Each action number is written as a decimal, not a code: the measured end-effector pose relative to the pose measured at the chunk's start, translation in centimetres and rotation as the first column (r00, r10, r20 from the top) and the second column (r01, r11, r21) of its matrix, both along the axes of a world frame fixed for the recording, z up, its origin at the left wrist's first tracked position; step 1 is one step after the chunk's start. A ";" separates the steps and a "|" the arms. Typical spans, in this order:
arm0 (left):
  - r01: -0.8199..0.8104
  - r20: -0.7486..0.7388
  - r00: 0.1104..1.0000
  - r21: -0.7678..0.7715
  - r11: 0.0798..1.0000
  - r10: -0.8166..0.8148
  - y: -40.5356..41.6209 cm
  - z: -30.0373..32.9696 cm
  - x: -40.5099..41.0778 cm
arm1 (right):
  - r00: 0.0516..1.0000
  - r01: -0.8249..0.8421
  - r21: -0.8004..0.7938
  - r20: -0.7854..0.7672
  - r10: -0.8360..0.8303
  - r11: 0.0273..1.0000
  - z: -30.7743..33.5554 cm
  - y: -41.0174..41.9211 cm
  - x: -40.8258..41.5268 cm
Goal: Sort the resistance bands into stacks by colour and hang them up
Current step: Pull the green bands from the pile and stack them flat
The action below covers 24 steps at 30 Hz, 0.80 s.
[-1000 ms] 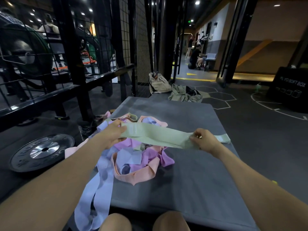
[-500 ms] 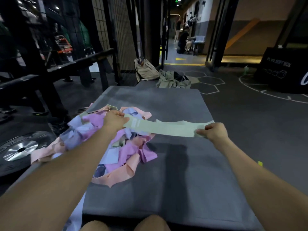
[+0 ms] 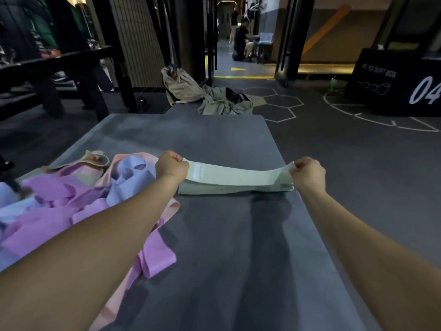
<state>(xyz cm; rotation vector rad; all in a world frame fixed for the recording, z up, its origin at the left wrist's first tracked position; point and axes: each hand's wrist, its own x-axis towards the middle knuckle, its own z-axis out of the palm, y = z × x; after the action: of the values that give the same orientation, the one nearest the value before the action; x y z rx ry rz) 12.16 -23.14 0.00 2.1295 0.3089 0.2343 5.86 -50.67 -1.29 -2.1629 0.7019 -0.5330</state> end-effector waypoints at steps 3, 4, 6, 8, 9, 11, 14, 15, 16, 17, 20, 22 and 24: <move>-0.017 -0.033 0.999 0.055 0.998 0.018 -0.3 -1.6 1.5 | 1.000 -0.021 -0.029 -0.019 0.020 0.999 -1.0 -0.5 1.3; -0.014 -0.050 0.999 0.083 0.996 0.018 -0.4 -2.0 1.8 | 0.999 -0.034 -0.039 -0.025 0.033 0.999 -1.4 -0.6 1.6; -0.019 -0.073 0.997 0.128 0.992 0.029 -0.3 -2.6 2.2 | 0.998 -0.054 -0.062 -0.037 0.052 0.997 -2.0 -0.6 2.1; -0.019 -0.078 0.996 0.161 0.987 0.032 -0.3 -3.1 2.2 | 0.997 -0.059 -0.101 -0.050 0.054 0.993 -2.5 -0.6 2.2; -0.009 -0.080 0.997 0.170 0.985 0.023 -0.3 -3.4 2.2 | 0.997 -0.059 -0.121 -0.056 0.052 0.991 -2.7 -0.6 2.3; 0.016 -0.082 0.997 0.184 0.983 -0.001 -0.4 -3.7 2.1 | 0.996 -0.062 -0.148 -0.069 0.052 0.987 -2.9 -0.7 2.2; 0.039 -0.059 0.998 0.202 0.979 -0.027 -0.5 -4.2 1.7 | 0.994 -0.079 -0.184 -0.088 0.064 0.980 -3.3 -0.7 2.1; 0.043 -0.049 0.998 0.200 0.979 -0.034 -0.5 -4.3 1.6 | 0.994 -0.087 -0.196 -0.087 0.071 0.977 -3.4 -0.7 2.1; 0.046 -0.040 0.998 0.199 0.979 -0.039 -0.5 -4.5 1.6 | 0.993 -0.094 -0.210 -0.085 0.077 0.973 -3.5 -0.6 2.1; 0.050 -0.035 0.998 0.201 0.978 -0.044 -0.5 -4.6 1.5 | 0.993 -0.101 -0.227 -0.085 0.084 0.969 -3.6 -0.5 2.1; 0.054 -0.010 0.999 0.223 0.973 -0.054 -0.5 -4.9 1.7 | 0.990 -0.121 -0.296 -0.104 0.094 0.948 -3.7 -0.2 2.2; 0.057 0.009 0.998 0.241 0.969 -0.061 -0.4 -5.1 1.8 | 0.987 -0.138 -0.350 -0.130 0.098 0.927 -3.7 -0.1 2.1; 0.065 0.028 0.997 0.292 0.954 -0.077 -0.2 -5.5 2.0 | 0.984 -0.142 -0.413 -0.154 0.084 0.900 -3.7 -0.1 2.0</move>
<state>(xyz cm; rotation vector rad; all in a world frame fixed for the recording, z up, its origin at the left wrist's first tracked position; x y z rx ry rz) 14.13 -23.36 -5.49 2.4191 0.1820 0.2943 7.87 -50.81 -4.96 -2.6488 0.5619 -0.5185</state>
